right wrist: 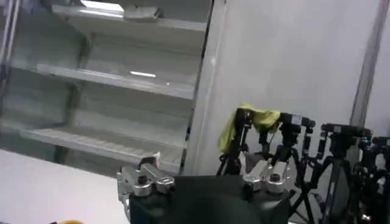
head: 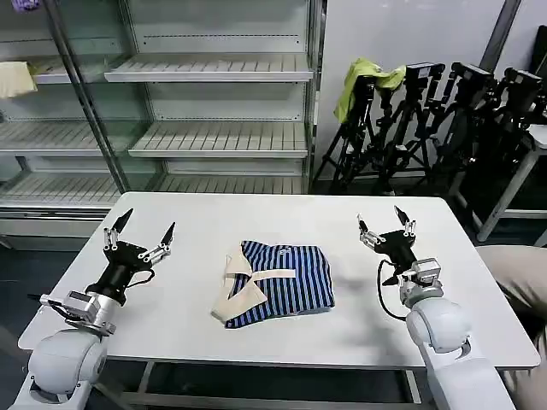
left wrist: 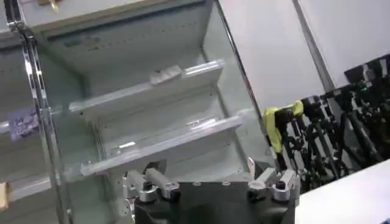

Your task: Fold and organize the clothes.

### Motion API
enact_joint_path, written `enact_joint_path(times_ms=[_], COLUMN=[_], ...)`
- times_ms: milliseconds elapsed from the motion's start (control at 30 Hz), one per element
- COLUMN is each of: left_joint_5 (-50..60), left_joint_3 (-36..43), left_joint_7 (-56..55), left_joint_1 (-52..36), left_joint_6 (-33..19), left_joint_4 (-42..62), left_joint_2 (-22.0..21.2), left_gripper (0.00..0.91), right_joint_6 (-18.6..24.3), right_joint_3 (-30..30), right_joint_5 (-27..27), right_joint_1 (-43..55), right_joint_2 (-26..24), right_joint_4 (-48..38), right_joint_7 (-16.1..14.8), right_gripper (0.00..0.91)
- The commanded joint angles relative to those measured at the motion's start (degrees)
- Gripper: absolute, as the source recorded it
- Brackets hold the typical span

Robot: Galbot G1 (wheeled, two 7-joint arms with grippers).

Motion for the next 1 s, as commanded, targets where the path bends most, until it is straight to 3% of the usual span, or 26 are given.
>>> enact_joint_path(times_ms=[33,400,1000], left_joint_5=[-1.69,4.94,2.57], left_joint_3=[0.06,0.2,-0.27], left_joint_7=[0.17,0.37,0.13], left_joint_1=[-0.41,-0.86,-4.45], left_joint_6=[-3.53,-5.29,-4.87], left_joint_4=[1.17,1.28,4.68], left_joint_2=[0.58,-0.99,-1.74], left_gripper=[0.907,0.907,0.907], right_joint_6=[0.38,0.06,1.31], right_joint_3=[1.03,1.98,3.5], right_joint_5=[0.03,0.35,-1.79], right_joint_1=[-2.48,-1.11,-1.13], right_joint_2=[0.08,-1.13,-3.53], right_joint_4=[0.9,0.66,1.66], right_joint_7=[-0.33,-0.28,-1.74], right_gripper=[0.907,0.907,0.907])
